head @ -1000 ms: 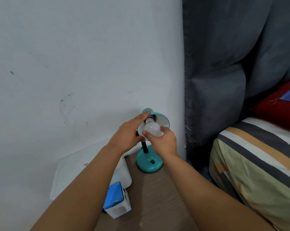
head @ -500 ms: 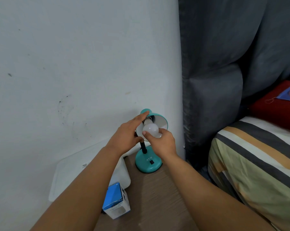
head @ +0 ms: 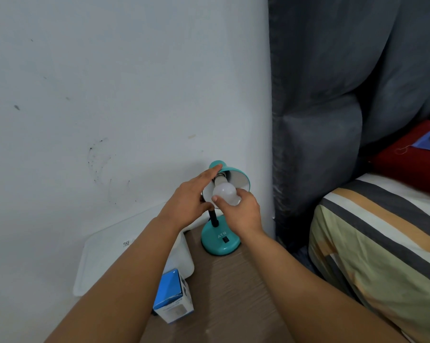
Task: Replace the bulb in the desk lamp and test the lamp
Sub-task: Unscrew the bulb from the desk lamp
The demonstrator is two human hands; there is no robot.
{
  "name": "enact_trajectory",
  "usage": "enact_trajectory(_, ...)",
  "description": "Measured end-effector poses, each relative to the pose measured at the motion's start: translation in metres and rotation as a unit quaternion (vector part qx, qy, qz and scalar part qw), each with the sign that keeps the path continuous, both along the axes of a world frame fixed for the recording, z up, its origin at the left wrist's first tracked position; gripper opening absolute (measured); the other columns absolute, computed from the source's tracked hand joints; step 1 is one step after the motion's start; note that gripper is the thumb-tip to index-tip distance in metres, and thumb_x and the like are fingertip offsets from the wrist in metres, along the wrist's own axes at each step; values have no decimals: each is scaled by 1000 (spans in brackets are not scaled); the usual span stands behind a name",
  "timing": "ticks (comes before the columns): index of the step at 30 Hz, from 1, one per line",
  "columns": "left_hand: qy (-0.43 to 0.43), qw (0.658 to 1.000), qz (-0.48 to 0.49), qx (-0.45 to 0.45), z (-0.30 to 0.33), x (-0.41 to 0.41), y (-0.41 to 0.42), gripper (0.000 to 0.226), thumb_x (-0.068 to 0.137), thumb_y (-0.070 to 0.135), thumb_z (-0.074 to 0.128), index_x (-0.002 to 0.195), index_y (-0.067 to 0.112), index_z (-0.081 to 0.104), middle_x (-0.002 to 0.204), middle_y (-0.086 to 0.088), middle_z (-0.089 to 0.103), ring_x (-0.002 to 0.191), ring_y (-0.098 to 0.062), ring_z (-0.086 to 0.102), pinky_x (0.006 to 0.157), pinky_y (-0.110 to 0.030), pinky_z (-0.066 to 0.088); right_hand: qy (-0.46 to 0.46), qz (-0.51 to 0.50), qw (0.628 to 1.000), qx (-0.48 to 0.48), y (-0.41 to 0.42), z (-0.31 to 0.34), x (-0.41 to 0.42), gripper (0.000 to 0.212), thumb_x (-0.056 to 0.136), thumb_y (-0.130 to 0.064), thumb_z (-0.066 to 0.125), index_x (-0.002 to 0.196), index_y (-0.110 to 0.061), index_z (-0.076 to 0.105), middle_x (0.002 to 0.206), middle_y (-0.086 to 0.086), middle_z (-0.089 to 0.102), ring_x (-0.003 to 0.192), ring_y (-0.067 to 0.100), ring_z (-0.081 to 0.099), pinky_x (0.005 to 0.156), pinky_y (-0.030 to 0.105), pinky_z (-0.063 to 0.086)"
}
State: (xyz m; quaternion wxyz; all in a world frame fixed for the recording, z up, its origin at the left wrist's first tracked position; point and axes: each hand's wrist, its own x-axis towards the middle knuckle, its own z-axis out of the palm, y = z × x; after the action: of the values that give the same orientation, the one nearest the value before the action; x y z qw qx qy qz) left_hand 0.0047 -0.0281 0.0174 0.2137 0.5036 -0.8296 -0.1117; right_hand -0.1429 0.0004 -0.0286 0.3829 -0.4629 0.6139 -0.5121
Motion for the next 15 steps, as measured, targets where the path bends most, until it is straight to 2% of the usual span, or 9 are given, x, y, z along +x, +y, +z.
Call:
enact_trajectory(3, 1, 1000, -4, 0, -1, 0, 1, 102, 78, 14, 81, 146, 57, 20, 146, 16, 46, 72, -5, 63, 83, -16, 45, 15, -13, 999, -29, -1, -2, 0, 60, 73, -30, 82, 126, -24, 52, 127, 0, 53, 113, 19, 52, 92, 33, 48)
enact_trajectory(6, 7, 1000, -6, -4, -2, -1, 2, 102, 77, 11, 82, 148, 54, 22, 148, 15, 45, 81, -8, 63, 88, -17, 45, 31, -24, 998, -51, 2, -5, 3, 62, 72, -23, 81, 125, -27, 50, 133, 1, 49, 121, 21, 50, 95, 33, 46)
enact_trajectory(8, 10, 1000, -6, -10, -3, -1, 2, 100, 77, 11, 82, 149, 50, 24, 149, 14, 44, 96, -16, 63, 91, -16, 43, 25, -21, 999, -43, 3, -8, 5, 67, 71, -28, 81, 129, -25, 49, 138, 2, 47, 124, 22, 49, 97, 35, 46)
enact_trajectory(10, 9, 1000, -6, -15, -3, -1, 2, 99, 78, 10, 81, 149, 50, 24, 149, 15, 44, 102, -18, 59, 91, -17, 44, 6, -19, 1000, -24, 4, -7, 5, 65, 72, -41, 80, 125, -21, 50, 135, 3, 50, 115, 20, 52, 89, 32, 49)
enact_trajectory(12, 11, 1000, -6, -11, -4, -1, 1, 102, 76, 7, 80, 149, 51, 23, 149, 15, 43, 97, -15, 60, 90, -20, 48, -3, -11, 1000, -15, 4, -5, 2, 52, 76, -46, 77, 117, -22, 55, 123, 3, 56, 99, 15, 53, 73, 23, 44)
enact_trajectory(13, 11, 1000, -7, -10, -4, -1, 1, 103, 76, 7, 81, 148, 52, 22, 149, 16, 43, 89, -13, 62, 89, -21, 49, -3, -8, 1000, -16, 3, -4, 1, 51, 77, -46, 77, 117, -21, 57, 119, 3, 57, 96, 14, 53, 70, 21, 42)
enact_trajectory(15, 9, 1000, -6, -6, -3, -1, 1, 103, 77, 9, 81, 147, 55, 21, 148, 18, 44, 73, -8, 62, 84, -19, 48, -9, -10, 1000, -21, 1, -3, 0, 53, 75, -39, 79, 120, -21, 57, 119, 1, 57, 99, 15, 53, 75, 23, 45)
